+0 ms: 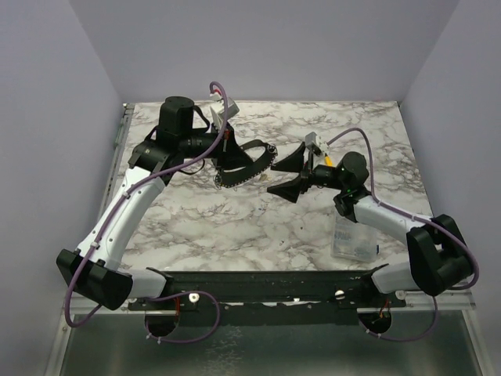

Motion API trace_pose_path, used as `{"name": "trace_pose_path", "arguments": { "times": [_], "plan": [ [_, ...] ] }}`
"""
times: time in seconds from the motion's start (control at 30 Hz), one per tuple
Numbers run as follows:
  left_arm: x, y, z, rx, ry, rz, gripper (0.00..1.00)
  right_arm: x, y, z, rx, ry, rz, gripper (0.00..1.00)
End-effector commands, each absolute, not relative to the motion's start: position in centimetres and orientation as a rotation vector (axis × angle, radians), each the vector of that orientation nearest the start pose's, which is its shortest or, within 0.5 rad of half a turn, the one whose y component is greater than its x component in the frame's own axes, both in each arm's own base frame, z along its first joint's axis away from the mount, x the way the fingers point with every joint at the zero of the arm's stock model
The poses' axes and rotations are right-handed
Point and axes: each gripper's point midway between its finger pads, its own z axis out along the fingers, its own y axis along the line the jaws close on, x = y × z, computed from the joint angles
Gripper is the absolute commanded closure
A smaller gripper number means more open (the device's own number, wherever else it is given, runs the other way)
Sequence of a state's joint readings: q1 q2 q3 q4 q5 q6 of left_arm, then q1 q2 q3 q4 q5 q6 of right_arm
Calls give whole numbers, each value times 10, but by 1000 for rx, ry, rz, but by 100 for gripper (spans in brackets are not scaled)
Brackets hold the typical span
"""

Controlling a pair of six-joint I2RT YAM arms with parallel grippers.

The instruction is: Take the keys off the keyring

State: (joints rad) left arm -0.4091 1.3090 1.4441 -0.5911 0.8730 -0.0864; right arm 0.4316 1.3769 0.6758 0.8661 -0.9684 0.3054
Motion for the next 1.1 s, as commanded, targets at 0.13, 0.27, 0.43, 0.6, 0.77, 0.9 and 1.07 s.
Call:
{"name": "trace_pose_path", "arguments": {
  "times": [0.13, 0.27, 0.43, 0.6, 0.77, 0.9, 1.07],
  "plan": [
    [246, -263, 361, 875, 1784, -1281, 100, 277, 305, 264, -937, 1154, 1156, 14],
    [243, -264, 364, 885, 1772, -1306, 100, 272, 311, 264, -966, 1115, 1157, 19],
    [240, -265, 366, 894, 1763, -1327, 100, 265, 314, 260, -1000, 1098, 1175, 26],
    [239, -265, 369, 889, 1756, -1334, 100, 265, 315, 255, -995, 1104, 1164, 36],
    [238, -266, 370, 882, 1755, -1344, 100, 261, 320, 250, -1013, 1103, 1171, 41],
    [238, -266, 371, 879, 1752, -1345, 100, 257, 321, 246, -1024, 1099, 1169, 48],
    [239, -265, 371, 872, 1755, -1346, 100, 258, 320, 245, -1017, 1099, 1158, 58]
  ]
}}
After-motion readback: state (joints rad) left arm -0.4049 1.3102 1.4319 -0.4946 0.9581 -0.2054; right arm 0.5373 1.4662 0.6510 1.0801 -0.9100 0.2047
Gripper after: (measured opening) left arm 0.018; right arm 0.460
